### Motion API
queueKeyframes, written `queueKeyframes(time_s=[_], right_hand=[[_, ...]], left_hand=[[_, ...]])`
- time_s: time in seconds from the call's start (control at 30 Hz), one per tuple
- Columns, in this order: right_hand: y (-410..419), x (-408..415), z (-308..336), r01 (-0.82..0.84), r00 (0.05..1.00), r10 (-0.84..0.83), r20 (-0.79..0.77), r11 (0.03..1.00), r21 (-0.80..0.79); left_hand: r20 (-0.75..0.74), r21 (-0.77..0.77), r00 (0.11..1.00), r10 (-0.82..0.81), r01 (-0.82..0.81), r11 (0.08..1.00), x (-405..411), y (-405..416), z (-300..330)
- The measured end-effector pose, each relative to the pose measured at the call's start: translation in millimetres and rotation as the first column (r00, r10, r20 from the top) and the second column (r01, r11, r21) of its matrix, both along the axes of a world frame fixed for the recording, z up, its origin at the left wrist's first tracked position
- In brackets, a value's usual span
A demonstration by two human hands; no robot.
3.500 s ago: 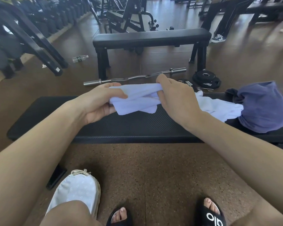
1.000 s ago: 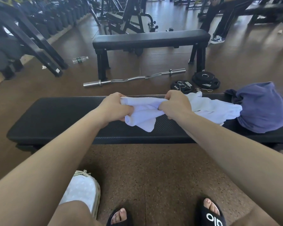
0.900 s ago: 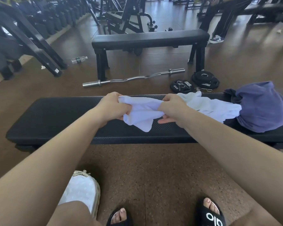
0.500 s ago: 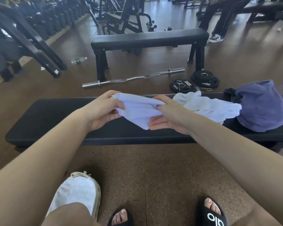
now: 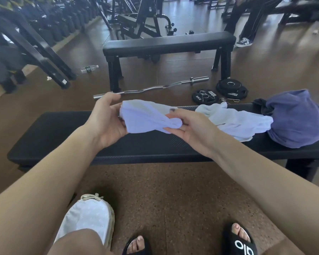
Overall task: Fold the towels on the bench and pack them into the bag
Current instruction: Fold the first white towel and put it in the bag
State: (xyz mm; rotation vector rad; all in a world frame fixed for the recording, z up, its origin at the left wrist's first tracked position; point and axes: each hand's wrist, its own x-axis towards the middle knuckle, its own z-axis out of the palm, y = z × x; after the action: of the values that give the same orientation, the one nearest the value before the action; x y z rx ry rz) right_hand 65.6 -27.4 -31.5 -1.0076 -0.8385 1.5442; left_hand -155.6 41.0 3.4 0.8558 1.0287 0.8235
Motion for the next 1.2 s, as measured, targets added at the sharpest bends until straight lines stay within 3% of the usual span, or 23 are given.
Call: queueKeyframes(time_s=[0.13, 0.37, 0.47, 0.53, 0.63, 0.73, 0.8, 0.9, 1.2], right_hand=[[5, -10, -5, 0.141, 0.987, -0.140, 0.078, 0.990, -0.019], [4, -24, -12, 0.136, 0.985, -0.122, 0.125, 0.984, -0.118], [9, -30, -21, 0.092, 0.939, -0.034, 0.342, 0.984, -0.154], [13, -35, -21, 0.062, 0.821, 0.035, 0.570, 0.987, -0.150], [17, -45, -10, -0.099, 0.519, 0.168, 0.838, 0.986, -0.136], [18, -65, 4, -0.310, 0.196, 0.230, 0.953, 0.937, -0.162], [20, -85, 6, -0.470, 0.104, 0.216, 0.971, 0.871, -0.143], [17, -117, -9, -0.562, 0.109, 0.230, 0.967, 0.816, -0.131], [-12, -207, -118, -0.510, 0.304, 0.361, 0.881, 0.843, -0.170]], left_hand=[[-0.095, 0.027, 0.994, -0.048, 0.051, 0.998, 13, -8, 3], [-0.172, 0.037, 0.985, 0.007, -0.001, 0.999, 0, -10, -12], [-0.226, 0.036, 0.974, -0.019, 0.027, 0.999, -13, -12, -21], [-0.281, 0.075, 0.959, -0.031, 0.054, 0.996, -22, -13, -26], [-0.380, 0.185, 0.923, -0.066, 0.146, 0.972, -36, -16, -25], [-0.473, 0.264, 0.877, -0.088, 0.236, 0.935, -51, -25, -21], [-0.515, 0.288, 0.849, -0.115, 0.297, 0.910, -64, -30, -20], [-0.529, 0.278, 0.834, -0.156, 0.344, 0.897, -94, -44, -28], [-0.574, 0.040, 0.807, -0.137, 0.195, 0.980, -203, -81, -128]])
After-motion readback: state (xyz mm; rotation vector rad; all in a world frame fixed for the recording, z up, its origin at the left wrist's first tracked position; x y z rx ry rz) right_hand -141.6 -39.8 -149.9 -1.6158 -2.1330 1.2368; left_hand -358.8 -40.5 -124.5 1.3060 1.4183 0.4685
